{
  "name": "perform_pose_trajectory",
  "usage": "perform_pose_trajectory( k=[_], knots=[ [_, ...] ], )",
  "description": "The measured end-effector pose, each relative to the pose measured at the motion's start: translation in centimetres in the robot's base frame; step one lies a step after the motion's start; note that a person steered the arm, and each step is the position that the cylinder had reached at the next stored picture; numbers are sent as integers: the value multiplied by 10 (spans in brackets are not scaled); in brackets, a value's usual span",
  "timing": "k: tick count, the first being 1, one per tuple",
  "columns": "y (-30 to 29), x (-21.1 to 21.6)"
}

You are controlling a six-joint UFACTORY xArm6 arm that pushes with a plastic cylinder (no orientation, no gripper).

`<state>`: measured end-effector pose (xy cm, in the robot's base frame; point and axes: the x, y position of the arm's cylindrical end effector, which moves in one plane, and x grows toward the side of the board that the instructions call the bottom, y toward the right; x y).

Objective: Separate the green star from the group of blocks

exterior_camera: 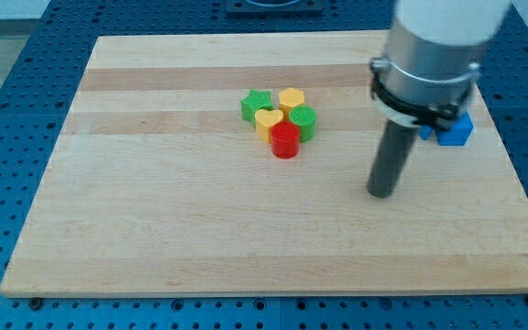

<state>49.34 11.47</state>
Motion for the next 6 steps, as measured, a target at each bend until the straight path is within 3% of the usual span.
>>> perform_pose_trajectory(
  k=[3,6],
  knots=[
    [9,-103],
    [-147,-127]
  ],
)
